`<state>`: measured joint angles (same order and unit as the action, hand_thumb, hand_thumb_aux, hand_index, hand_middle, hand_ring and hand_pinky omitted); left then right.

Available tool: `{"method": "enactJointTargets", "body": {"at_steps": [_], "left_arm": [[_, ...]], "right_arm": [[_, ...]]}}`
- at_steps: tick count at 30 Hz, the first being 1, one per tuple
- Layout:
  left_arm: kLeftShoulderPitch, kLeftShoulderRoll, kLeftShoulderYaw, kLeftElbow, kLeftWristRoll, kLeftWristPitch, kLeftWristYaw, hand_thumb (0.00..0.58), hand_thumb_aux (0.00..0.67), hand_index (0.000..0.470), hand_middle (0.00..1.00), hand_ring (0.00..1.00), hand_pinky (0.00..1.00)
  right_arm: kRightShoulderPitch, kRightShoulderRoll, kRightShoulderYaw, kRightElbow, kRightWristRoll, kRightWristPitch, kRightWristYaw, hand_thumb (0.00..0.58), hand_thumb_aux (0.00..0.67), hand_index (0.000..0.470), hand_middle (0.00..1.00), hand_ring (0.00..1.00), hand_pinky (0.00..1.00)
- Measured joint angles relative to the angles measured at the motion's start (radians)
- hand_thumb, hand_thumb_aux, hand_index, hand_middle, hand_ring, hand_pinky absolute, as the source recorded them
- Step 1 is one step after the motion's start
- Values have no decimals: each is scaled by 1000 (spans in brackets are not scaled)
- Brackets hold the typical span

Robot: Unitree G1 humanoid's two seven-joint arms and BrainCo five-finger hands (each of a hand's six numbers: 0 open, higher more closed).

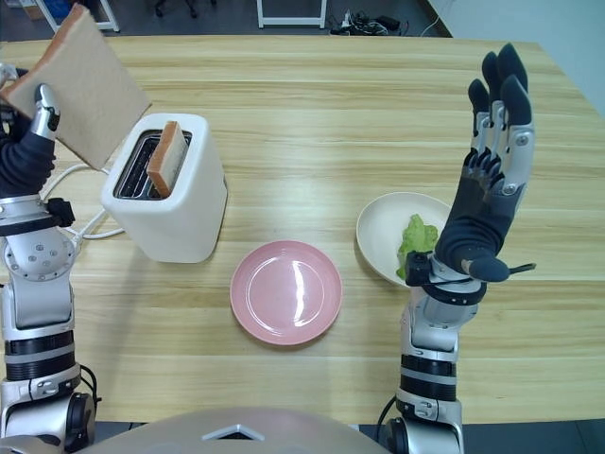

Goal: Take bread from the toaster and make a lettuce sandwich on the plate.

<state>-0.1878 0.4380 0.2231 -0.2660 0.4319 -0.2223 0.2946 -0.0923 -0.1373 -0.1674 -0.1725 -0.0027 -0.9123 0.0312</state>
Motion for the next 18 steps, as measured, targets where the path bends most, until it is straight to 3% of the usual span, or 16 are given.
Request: {"method": "enactJointTargets", "body": {"at_steps": [6,12,18], "left_arm": [[2,11,-133,-48,135,-149,-34,580,670,470,1000,1000,1000],[-15,9,-334,61,314,-302,-35,580,670,470,1000,1000,1000],[-39,27,-519,265,657,-370,177,580,670,470,1000,1000,1000]], "right_arm": [[-20,0,0,28,0,-8,-5,0,0,0,0,0,0],[-46,0,0,57,1,-22,-13,0,0,0,0,0,0],[-55,0,1,69,2,-29,-15,0,0,0,0,0,0]]}}
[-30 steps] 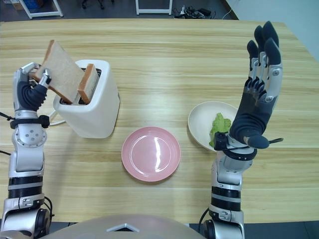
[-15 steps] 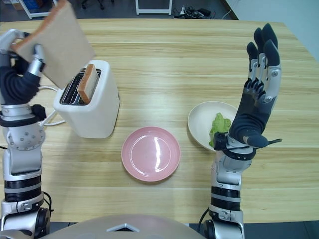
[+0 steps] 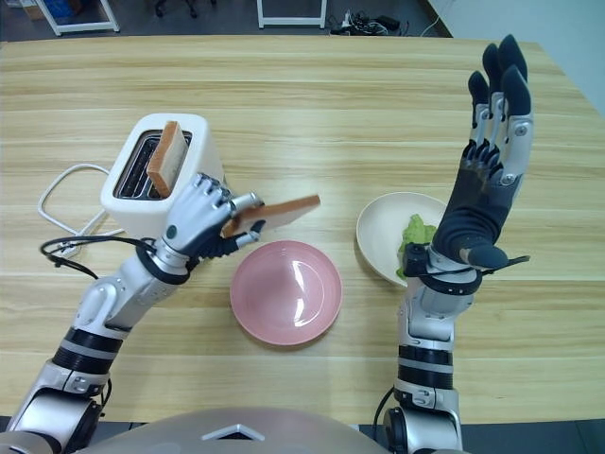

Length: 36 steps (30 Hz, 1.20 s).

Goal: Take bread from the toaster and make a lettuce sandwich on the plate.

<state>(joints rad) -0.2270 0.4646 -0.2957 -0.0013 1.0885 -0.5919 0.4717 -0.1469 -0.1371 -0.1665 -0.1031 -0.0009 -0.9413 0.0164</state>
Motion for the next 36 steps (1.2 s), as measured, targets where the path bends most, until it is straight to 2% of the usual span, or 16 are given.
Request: {"method": "enactJointTargets", "body": {"at_steps": [6,12,13,14,15,21,29,31,33,36], "left_arm": [[-31,31,-177,120,257,45,205,580,670,470,1000,1000,1000],[-12,107,-247,85,226,-37,220,580,670,470,1000,1000,1000],[-9,113,-252,81,221,-46,212,579,641,450,922,922,922],[-7,120,-256,78,210,-54,204,500,420,295,616,616,616],[-4,130,-260,77,204,-56,196,5,3,2,0,0,0],[-1,147,-263,84,200,-38,175,0,0,0,0,0,0],[46,154,-138,-17,23,-19,168,0,0,0,0,0,0],[72,142,-63,-49,-87,-14,168,0,0,0,0,0,0],[87,116,14,-79,-208,-1,170,0,0,0,0,0,0],[108,88,109,-150,-363,-10,178,0,0,0,0,0,0]], "right_arm": [[1,4,2,-4,0,1,-1,0,0,0,0,0,0],[9,8,2,-19,0,4,-1,0,0,0,0,0,0],[11,8,2,-19,0,4,-1,0,0,0,0,0,0],[11,8,2,-19,0,5,-1,0,0,0,0,0,0],[11,8,2,-19,0,6,-1,0,0,0,0,0,0],[12,8,2,-21,0,9,0,0,0,0,0,0,0],[23,-15,-22,-29,0,16,3,0,0,0,0,0,0],[23,-75,-86,10,-18,16,5,0,0,0,0,0,0],[19,-155,-160,103,-117,39,-23,0,0,0,0,0,0],[22,-352,-205,267,-436,127,-178,0,0,0,0,0,0]]}}
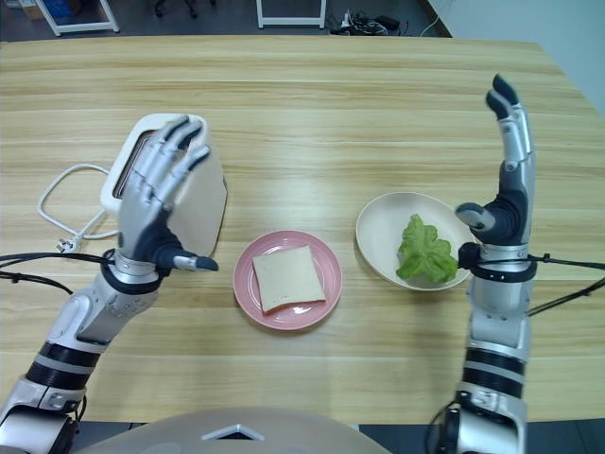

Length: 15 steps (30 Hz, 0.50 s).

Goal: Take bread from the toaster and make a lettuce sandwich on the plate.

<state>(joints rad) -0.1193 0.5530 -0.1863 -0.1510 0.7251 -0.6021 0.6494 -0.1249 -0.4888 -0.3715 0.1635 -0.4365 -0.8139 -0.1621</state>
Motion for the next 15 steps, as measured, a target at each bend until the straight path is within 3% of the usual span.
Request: {"method": "enactJointTargets", "body": {"at_steps": [3,7,10,15], "left_arm": [[27,-32,62,-86,-82,-23,0,0,0,0,0,0,0],[72,-102,158,-278,-203,-61,-20,0,0,0,0,0,0],[92,-134,195,-318,-226,-76,-65,0,0,0,0,0,0],[117,-178,222,-317,-229,-99,-138,0,0,0,0,0,0]], "right_arm": [[0,-213,78,184,-316,150,-166,0,0,0,0,0,0],[-16,-458,360,487,-707,281,-322,0,0,0,0,0,0],[-44,-520,486,549,-769,266,-378,0,0,0,0,0,0],[-68,-589,581,548,-769,225,-423,0,0,0,0,0,0]]}}
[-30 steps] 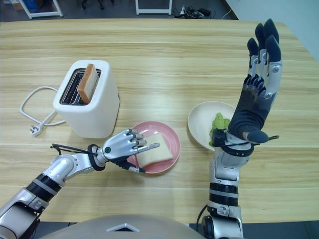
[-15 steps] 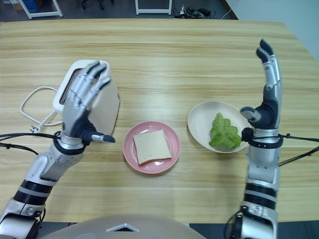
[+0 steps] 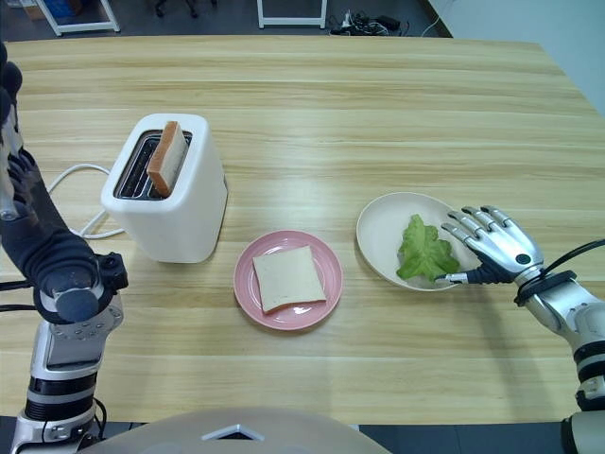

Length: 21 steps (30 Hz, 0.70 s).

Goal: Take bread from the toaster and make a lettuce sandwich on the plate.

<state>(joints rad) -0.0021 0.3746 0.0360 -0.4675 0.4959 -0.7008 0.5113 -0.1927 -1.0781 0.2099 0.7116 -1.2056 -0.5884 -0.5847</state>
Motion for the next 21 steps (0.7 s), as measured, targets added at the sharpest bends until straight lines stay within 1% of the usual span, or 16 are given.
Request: {"method": "enactJointTargets", "body": {"at_steps": [3,8,12,21], "left_arm": [[5,-22,15,2,0,-10,-33,0,0,0,0,0,0],[11,-54,42,4,0,-24,-78,0,0,0,0,0,0],[21,-74,54,6,0,-33,-112,0,0,0,0,0,0],[21,-93,71,17,-1,-52,-173,0,0,0,0,0,0]], "right_arm": [[-15,-9,46,2,9,-9,-4,0,0,0,0,0,0],[-91,-7,114,37,10,-4,-10,0,0,0,0,0,0],[-127,6,166,79,10,-3,-19,0,0,0,0,0,0],[-173,23,268,157,11,-5,-28,0,0,0,0,0,0]]}}
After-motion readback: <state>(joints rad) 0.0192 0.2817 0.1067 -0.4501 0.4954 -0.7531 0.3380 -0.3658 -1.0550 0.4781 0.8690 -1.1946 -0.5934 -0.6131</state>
